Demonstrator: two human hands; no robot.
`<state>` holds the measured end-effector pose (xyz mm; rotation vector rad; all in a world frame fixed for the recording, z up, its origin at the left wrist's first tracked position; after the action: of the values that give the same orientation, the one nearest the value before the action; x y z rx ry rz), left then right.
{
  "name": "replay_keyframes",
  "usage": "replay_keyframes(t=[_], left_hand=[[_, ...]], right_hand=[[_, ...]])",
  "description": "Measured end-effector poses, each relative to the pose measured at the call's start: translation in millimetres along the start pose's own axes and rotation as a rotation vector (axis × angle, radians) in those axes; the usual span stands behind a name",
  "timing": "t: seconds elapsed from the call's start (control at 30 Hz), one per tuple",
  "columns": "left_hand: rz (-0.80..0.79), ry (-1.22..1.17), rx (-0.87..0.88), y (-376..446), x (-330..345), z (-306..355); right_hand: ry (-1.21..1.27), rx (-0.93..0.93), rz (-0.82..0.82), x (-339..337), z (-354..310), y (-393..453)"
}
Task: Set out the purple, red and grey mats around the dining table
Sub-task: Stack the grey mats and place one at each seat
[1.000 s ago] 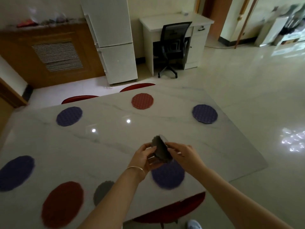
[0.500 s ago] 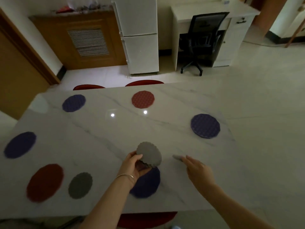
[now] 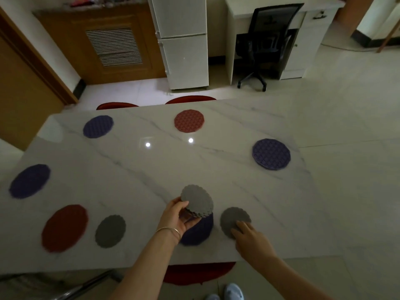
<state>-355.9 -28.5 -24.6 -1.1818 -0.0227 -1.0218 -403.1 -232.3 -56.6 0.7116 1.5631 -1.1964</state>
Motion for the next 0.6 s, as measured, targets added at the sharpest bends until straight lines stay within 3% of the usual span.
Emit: replay_keyframes(t=[0.13, 0.27, 0.43, 0.6], left_hand=[[-0.01, 0.024, -0.032, 5.7, -4.4, -8.9], [-0.053, 0.064, -0.046, 11.8, 13.5, -15.1], [-0.149, 0.123, -0.083, 10.6, 62.4, -28.1], [-0.321, 0.217, -0.113, 5.6, 127.9, -41.6]], right_hand=[[0.038, 0.01, 0.033, -5.7, 1.9, 0.3], [0.146, 0.072, 0.169, -36.3, 14.6, -3.3], [0.246, 0.207, 0.391, -94.7, 44.9, -5.2], [0.316, 0.158, 0.438, -141.5, 78.0, 13.5]])
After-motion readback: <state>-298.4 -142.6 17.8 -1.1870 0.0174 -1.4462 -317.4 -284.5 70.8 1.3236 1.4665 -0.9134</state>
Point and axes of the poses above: each hand's wrist, its own y-axis towards the middle knuckle, its own x-axis out of the palm, z = x × y, the point moved 7 cm from there along y, towards the middle knuckle, and after that the axes turned 14 degrees about -y, right-handed, at the moved point
